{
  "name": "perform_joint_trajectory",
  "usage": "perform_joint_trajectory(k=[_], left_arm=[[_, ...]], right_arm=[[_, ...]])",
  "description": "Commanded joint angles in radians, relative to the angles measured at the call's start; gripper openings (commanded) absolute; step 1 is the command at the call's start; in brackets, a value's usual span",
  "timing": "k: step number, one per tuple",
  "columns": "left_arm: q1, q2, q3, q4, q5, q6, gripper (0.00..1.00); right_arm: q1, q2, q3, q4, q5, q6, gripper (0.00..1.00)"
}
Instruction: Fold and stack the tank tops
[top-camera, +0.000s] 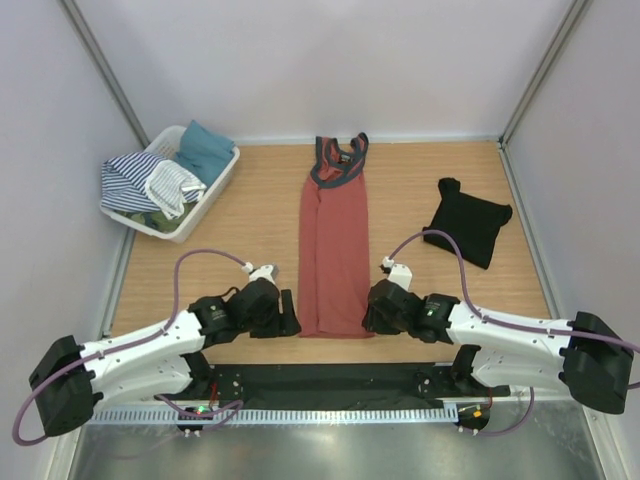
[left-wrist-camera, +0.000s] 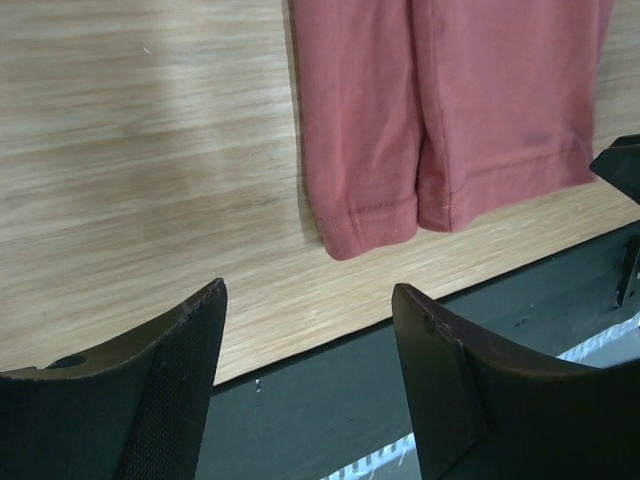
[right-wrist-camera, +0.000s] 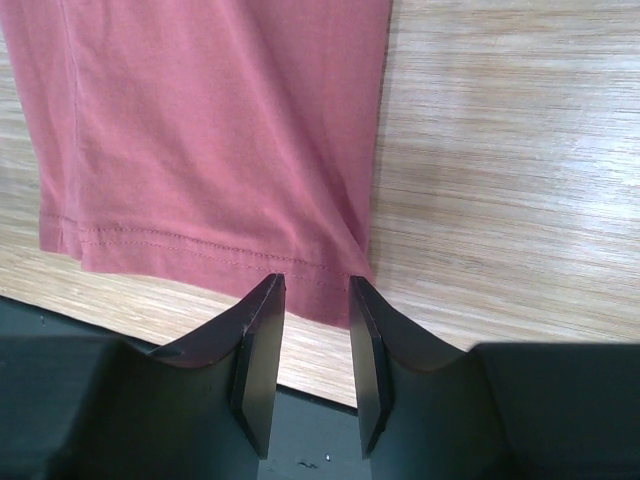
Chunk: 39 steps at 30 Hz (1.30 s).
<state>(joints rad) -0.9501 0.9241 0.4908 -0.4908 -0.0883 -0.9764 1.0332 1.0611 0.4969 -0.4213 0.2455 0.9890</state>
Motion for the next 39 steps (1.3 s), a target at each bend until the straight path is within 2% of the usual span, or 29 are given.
perform_joint_trajectory(k=[1, 12, 19, 23, 24, 26, 30, 32, 34, 35, 36, 37, 39], left_arm=[[-0.029, 0.041, -0.023, 0.122, -0.014, -0.074, 0.68], [-0.03, 0.196, -0.057, 0.305, -0.002, -0.094, 0.55], [-0.03, 0.237, -0.057, 0.35, 0.007, -0.091, 0.35], [-0.03, 0.257, -0.061, 0.37, 0.024, -0.093, 0.24], [-0.03, 0.259, -0.061, 0.376, 0.025, -0.094, 0.17], [-0.032, 0.259, -0.064, 0.376, 0.027, -0.096, 0.11], [-0.041, 0.242, -0.066, 0.365, 0.016, -0.097, 0.2], [-0.042, 0.242, -0.066, 0.356, 0.01, -0.099, 0.22], [-0.044, 0.242, -0.067, 0.351, 0.012, -0.097, 0.16], [-0.044, 0.243, -0.066, 0.348, 0.015, -0.096, 0.12], [-0.044, 0.243, -0.063, 0.339, 0.018, -0.093, 0.04], [-0.044, 0.242, -0.06, 0.328, 0.018, -0.09, 0.0], [-0.044, 0.223, -0.038, 0.285, 0.01, -0.081, 0.0]], right_arm=[[0.007, 0.005, -0.006, 0.01, 0.035, -0.007, 0.39], [0.007, 0.022, -0.054, 0.053, 0.005, 0.005, 0.38], [0.005, 0.06, -0.063, 0.095, -0.012, 0.011, 0.36], [0.005, 0.077, -0.061, 0.119, -0.029, 0.016, 0.27], [0.007, 0.076, -0.061, 0.119, -0.031, 0.016, 0.25], [0.007, 0.07, -0.061, 0.118, -0.034, 0.016, 0.24], [0.005, 0.057, -0.066, 0.116, -0.038, 0.017, 0.24], [0.005, 0.053, -0.067, 0.116, -0.037, 0.019, 0.2], [0.007, 0.048, -0.069, 0.116, -0.035, 0.019, 0.16], [0.007, 0.043, -0.067, 0.115, -0.035, 0.017, 0.09], [0.005, 0.042, -0.061, 0.11, -0.031, 0.017, 0.05], [0.005, 0.039, -0.057, 0.104, -0.028, 0.013, 0.02], [0.005, 0.025, -0.034, 0.075, -0.017, 0.005, 0.01]])
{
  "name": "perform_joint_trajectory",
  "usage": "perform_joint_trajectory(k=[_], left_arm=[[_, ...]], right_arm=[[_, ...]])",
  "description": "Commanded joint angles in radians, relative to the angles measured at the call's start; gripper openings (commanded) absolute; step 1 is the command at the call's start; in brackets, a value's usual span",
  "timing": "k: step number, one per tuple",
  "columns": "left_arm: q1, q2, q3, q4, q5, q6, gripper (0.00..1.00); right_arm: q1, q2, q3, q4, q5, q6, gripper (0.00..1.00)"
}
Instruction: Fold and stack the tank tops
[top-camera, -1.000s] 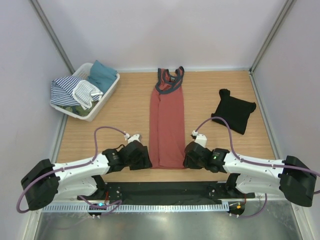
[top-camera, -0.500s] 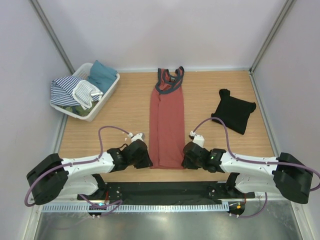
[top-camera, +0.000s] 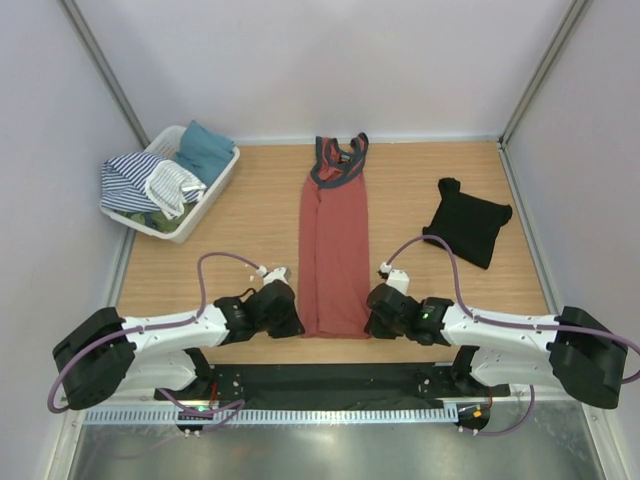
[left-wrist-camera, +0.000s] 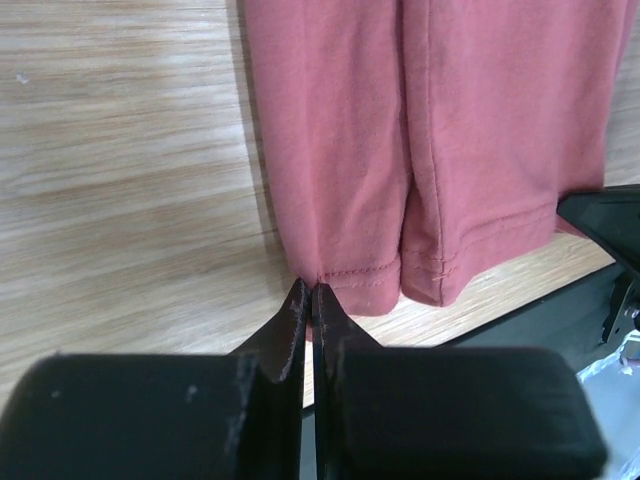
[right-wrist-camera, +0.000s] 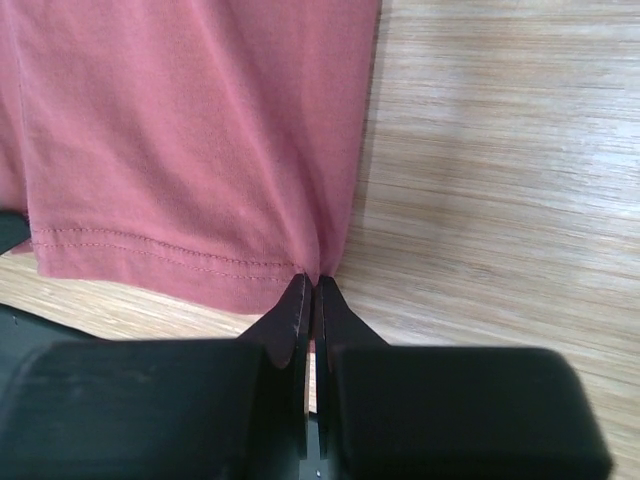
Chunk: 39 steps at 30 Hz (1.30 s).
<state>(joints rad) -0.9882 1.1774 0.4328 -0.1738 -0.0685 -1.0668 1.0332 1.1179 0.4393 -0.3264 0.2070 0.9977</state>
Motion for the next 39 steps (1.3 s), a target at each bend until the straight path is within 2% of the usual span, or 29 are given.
perform_joint_trajectory(k=[1, 8, 12, 16, 22, 28, 34, 39], left_arm=[[-0.006, -0.041, 0.035, -0.045, -0.013, 0.011, 0.0], [-0.006, -0.099, 0.148, -0.194, -0.091, 0.047, 0.0], [-0.006, -0.082, 0.222, -0.202, -0.129, 0.073, 0.0], [0.005, -0.023, 0.331, -0.24, -0.174, 0.116, 0.0], [0.089, 0.039, 0.447, -0.274, -0.231, 0.175, 0.0], [0.259, 0.131, 0.543, -0.214, -0.174, 0.249, 0.0], [0.39, 0.316, 0.696, -0.171, -0.102, 0.317, 0.0], [0.465, 0.519, 0.871, -0.147, -0.013, 0.329, 0.0]], right_arm=[[0.007, -0.036, 0.035, -0.045, 0.026, -0.011, 0.01], [-0.022, -0.058, 0.128, -0.106, 0.054, -0.071, 0.01], [-0.067, -0.047, 0.211, -0.132, 0.052, -0.12, 0.01], [-0.131, -0.026, 0.306, -0.178, 0.065, -0.194, 0.01], [-0.274, 0.045, 0.472, -0.224, 0.057, -0.301, 0.01], [-0.389, 0.207, 0.637, -0.227, 0.032, -0.399, 0.01], [-0.492, 0.427, 0.827, -0.22, 0.011, -0.462, 0.01], [-0.539, 0.615, 1.059, -0.259, -0.006, -0.508, 0.01]])
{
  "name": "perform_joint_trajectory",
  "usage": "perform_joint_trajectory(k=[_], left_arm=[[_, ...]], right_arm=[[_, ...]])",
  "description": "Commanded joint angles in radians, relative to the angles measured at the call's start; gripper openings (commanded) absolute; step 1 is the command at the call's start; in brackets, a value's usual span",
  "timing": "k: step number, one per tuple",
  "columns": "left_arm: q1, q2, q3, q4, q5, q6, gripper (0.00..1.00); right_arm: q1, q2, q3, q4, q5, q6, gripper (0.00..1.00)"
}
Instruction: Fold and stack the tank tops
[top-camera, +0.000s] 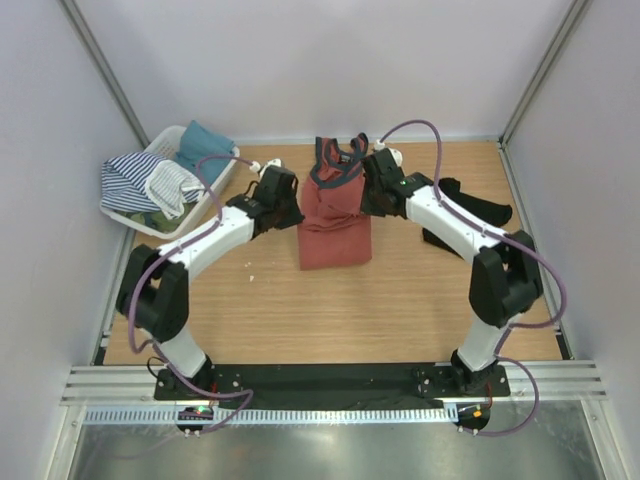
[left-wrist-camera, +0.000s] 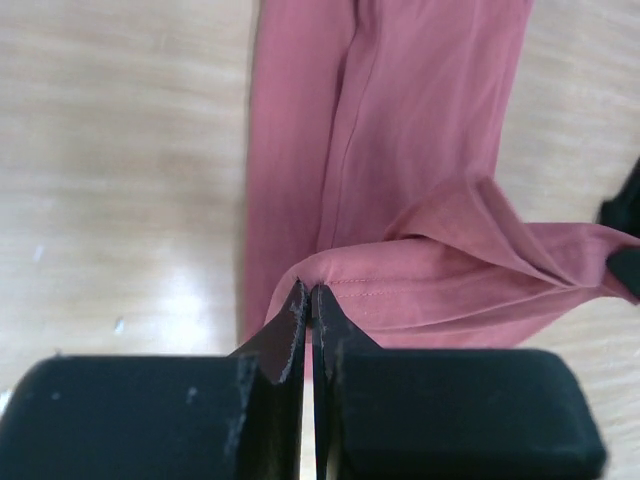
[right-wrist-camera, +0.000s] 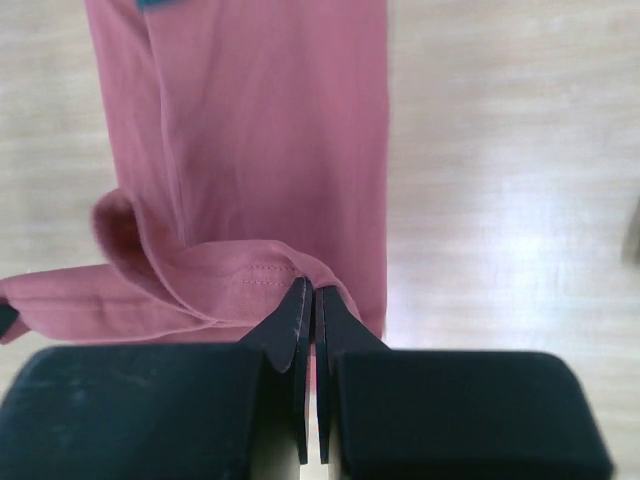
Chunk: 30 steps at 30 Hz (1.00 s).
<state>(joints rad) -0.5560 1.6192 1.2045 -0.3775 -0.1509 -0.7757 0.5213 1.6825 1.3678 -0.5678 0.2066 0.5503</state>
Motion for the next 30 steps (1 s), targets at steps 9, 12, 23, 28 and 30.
perform_joint_trajectory(k=[9, 12, 23, 28, 30], left_arm=[[0.096, 0.278, 0.326, 0.049, 0.139, 0.033, 0.0], [0.114, 0.303, 0.36, 0.034, 0.148, 0.029, 0.0], [0.16, 0.375, 0.481, 0.006, 0.183, 0.024, 0.0], [0.172, 0.462, 0.553, 0.034, 0.211, 0.023, 0.05], [0.182, 0.534, 0.584, 0.074, 0.22, 0.018, 0.09]], right_arm=[[-0.081, 0.289, 0.396, -0.072, -0.009, -0.116, 0.01], [-0.098, 0.316, 0.421, -0.069, -0.033, -0.116, 0.01], [-0.126, 0.405, 0.559, -0.093, -0.073, -0.127, 0.01], [-0.145, 0.497, 0.649, -0.099, -0.085, -0.13, 0.02], [-0.158, 0.563, 0.698, -0.095, -0.073, -0.125, 0.02]])
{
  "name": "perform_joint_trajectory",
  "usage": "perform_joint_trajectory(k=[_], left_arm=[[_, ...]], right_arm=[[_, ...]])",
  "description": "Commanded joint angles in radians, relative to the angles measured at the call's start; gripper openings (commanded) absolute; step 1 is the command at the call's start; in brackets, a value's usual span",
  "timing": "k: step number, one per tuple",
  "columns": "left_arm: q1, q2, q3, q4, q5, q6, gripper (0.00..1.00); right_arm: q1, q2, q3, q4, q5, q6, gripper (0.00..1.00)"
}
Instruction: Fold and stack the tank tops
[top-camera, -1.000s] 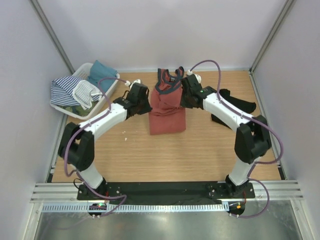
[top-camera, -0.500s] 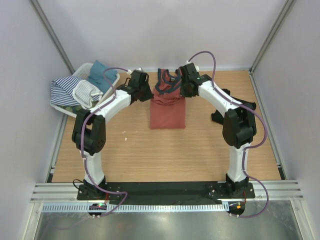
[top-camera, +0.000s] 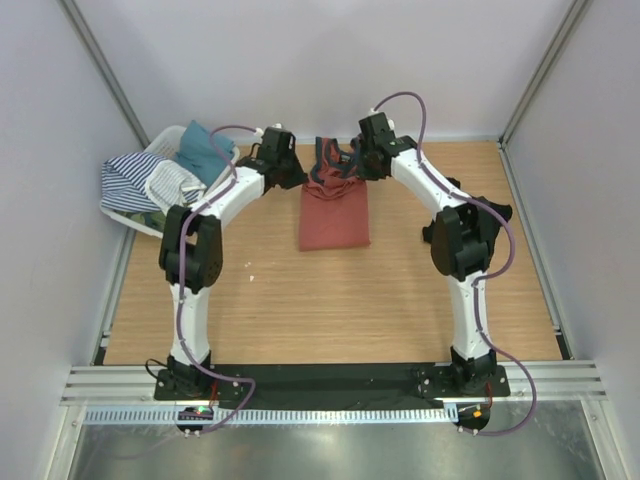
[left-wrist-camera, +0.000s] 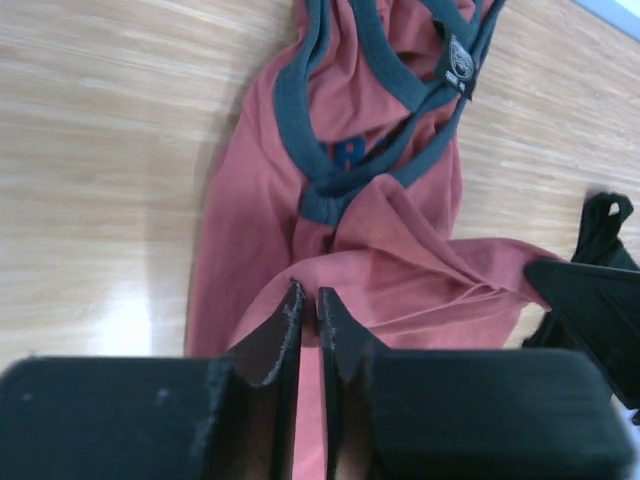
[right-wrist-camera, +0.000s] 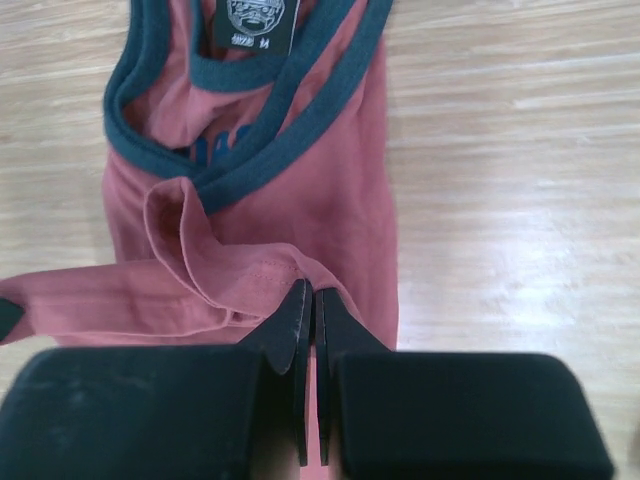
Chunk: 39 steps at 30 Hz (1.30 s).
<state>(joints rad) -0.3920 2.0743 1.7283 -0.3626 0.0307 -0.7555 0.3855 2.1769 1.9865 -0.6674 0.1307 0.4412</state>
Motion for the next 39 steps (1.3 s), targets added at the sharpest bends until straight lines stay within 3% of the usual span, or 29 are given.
perform_joint_trajectory(k=[1, 2, 3, 4, 6, 9, 14, 17, 22, 26, 33, 37, 39], left_arm=[[0.022, 0.114, 0.107, 0.071, 0.07, -0.008, 0.13], [0.037, 0.148, 0.143, 0.07, 0.096, -0.019, 0.24], [0.048, 0.212, 0.218, 0.056, 0.122, -0.03, 0.59], [0.067, 0.23, 0.244, 0.024, 0.161, -0.048, 0.68], [0.079, 0.206, 0.229, 0.025, 0.178, -0.051, 0.84], [0.082, 0.115, 0.13, 0.079, 0.144, -0.021, 0.89], [0.079, -0.089, -0.11, 0.119, 0.153, -0.008, 0.9], [0.065, -0.19, -0.264, 0.168, 0.179, -0.002, 0.84], [0.041, -0.273, -0.459, 0.249, 0.187, -0.016, 0.81], [0.038, -0.289, -0.506, 0.258, 0.202, -0.018, 0.75], [-0.004, -0.316, -0.605, 0.258, 0.198, -0.016, 0.65], [-0.036, -0.321, -0.647, 0.272, 0.195, -0.01, 0.59], [-0.047, -0.327, -0.674, 0.283, 0.195, -0.004, 0.56]], right_arm=[[-0.03, 0.092, 0.093, 0.008, 0.004, -0.01, 0.06], [-0.051, 0.112, 0.109, 0.014, 0.01, 0.001, 0.11], [-0.06, 0.139, 0.123, 0.015, 0.012, 0.008, 0.26], [-0.069, 0.141, 0.12, 0.029, 0.012, 0.014, 0.52], [-0.082, 0.117, 0.059, 0.049, 0.021, 0.01, 0.62], [-0.091, -0.007, -0.138, 0.165, 0.024, 0.002, 0.71], [-0.105, -0.217, -0.366, 0.322, -0.039, 0.005, 0.75], [-0.106, -0.293, -0.503, 0.385, -0.1, -0.005, 0.71], [-0.105, -0.416, -0.659, 0.483, -0.118, 0.007, 0.73], [-0.105, -0.436, -0.667, 0.486, -0.154, 0.002, 0.73], [-0.103, -0.416, -0.733, 0.425, -0.272, 0.033, 0.49], [-0.097, -0.456, -0.851, 0.485, -0.359, 0.051, 0.49], [-0.085, -0.476, -0.899, 0.496, -0.408, 0.033, 0.54]])
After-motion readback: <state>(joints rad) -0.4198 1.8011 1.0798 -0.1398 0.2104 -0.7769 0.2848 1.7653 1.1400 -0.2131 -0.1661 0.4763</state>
